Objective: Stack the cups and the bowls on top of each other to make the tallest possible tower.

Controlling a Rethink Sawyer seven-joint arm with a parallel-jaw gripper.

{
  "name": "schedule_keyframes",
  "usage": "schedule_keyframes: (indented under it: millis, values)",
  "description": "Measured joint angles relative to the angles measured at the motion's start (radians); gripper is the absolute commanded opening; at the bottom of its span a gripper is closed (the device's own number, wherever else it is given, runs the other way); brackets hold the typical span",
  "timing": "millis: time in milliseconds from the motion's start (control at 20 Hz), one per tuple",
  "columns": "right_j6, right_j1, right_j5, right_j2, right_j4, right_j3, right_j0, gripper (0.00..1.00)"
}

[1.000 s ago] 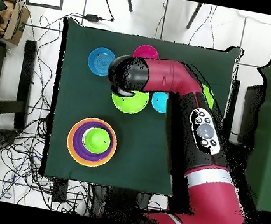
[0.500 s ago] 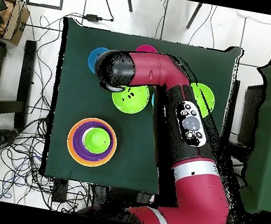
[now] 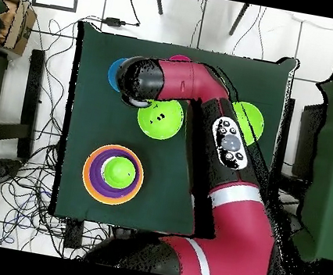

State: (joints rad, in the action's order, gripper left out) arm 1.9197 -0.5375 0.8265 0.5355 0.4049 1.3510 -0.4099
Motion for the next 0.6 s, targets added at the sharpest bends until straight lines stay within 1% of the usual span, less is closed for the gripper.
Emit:
schedule_keyframes:
  millis: [300, 600]
  values:
    - [0.000, 0.025, 0.000, 0.003, 0.000, -0.022, -0.002, 1.00]
    - [0.000, 0.032, 0.000, 0.006, 0.000, -0.030, -0.003, 1.00]
